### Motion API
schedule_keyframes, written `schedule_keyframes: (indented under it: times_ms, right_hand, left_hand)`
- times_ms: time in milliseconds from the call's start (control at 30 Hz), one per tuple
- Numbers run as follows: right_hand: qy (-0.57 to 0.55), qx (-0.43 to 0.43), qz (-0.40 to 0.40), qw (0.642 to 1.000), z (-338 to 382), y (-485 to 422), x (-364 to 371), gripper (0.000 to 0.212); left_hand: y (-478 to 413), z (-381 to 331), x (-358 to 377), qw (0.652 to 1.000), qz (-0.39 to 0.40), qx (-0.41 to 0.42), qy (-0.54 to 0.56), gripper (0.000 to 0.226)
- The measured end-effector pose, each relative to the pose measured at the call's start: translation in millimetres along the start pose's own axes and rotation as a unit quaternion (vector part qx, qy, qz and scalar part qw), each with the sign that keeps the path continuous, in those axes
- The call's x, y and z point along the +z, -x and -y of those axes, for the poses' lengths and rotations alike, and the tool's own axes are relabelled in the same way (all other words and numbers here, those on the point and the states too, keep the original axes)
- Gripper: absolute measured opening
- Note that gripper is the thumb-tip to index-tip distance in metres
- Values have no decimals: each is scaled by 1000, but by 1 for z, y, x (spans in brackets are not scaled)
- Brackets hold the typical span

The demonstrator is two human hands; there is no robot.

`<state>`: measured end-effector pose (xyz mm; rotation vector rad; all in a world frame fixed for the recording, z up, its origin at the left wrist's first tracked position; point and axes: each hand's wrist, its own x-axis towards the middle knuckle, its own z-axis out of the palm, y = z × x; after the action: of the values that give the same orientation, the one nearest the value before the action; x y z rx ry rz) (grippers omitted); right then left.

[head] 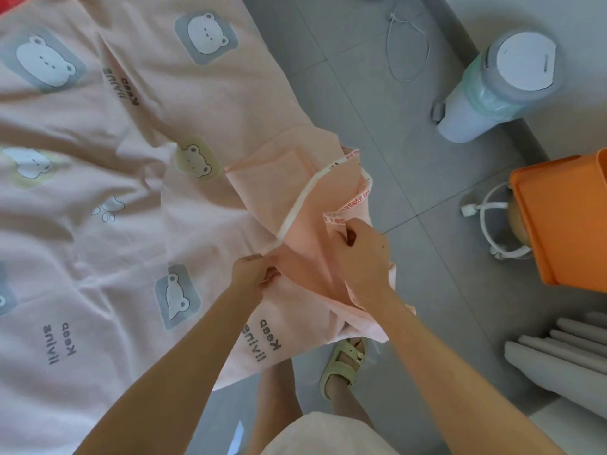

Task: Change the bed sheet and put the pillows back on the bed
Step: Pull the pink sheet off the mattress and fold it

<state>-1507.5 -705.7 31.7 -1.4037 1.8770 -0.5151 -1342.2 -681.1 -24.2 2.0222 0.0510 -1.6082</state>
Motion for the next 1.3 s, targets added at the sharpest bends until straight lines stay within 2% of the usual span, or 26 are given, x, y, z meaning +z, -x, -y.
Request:
schedule_keyframes:
  times_ms: [100,233,333,433,467,600,700,767,867,1067,1133,1233,1300]
  right_hand:
    - [-46,-16,-2,999,7,12,-35,32]
    - [-101,-10,-33,994,22,22,-98,20]
    - [-137,-22,-37,990,42,28,-136,20]
    - [-178,-56,-34,982,78,40,-171,13]
    - [-187,-68,-26,980,91,43,-177,13]
    - [-188,-106,52,975,134,60,-182,18]
    - [-186,-103,98,972,144,63,-174,26]
    - [-184,-91,95,974,144,60,-170,24]
    - [-168,-78,94,978,141,59,-167,19]
    - [-70,-91,132,985,144,43,-170,18]
    - [-49,-101,165,980,142,35,-173,22]
    - [2,-144,201,969,135,19,-178,46]
    - [38,-170,238,956,128,7,-180,44]
  left_hand:
    - [32,-11,4,993,-7,122,-7,23]
    - [101,-38,5,960,60,274,-17,18]
    - [153,-59,13,929,89,355,-44,25]
    - [212,-77,22,906,104,406,-66,3]
    - [227,-82,25,900,104,419,-66,5]
    - [264,-101,27,896,93,432,-41,2]
    - [270,-103,26,887,107,443,-79,15]
    - [266,-101,25,885,103,442,-107,25]
    - [254,-99,27,872,80,454,-165,25]
    - [255,-110,44,821,32,486,-299,40]
    - [252,-114,50,823,36,474,-310,34]
    - [248,-116,60,839,46,441,-316,33]
    - [244,-113,68,846,35,428,-315,32]
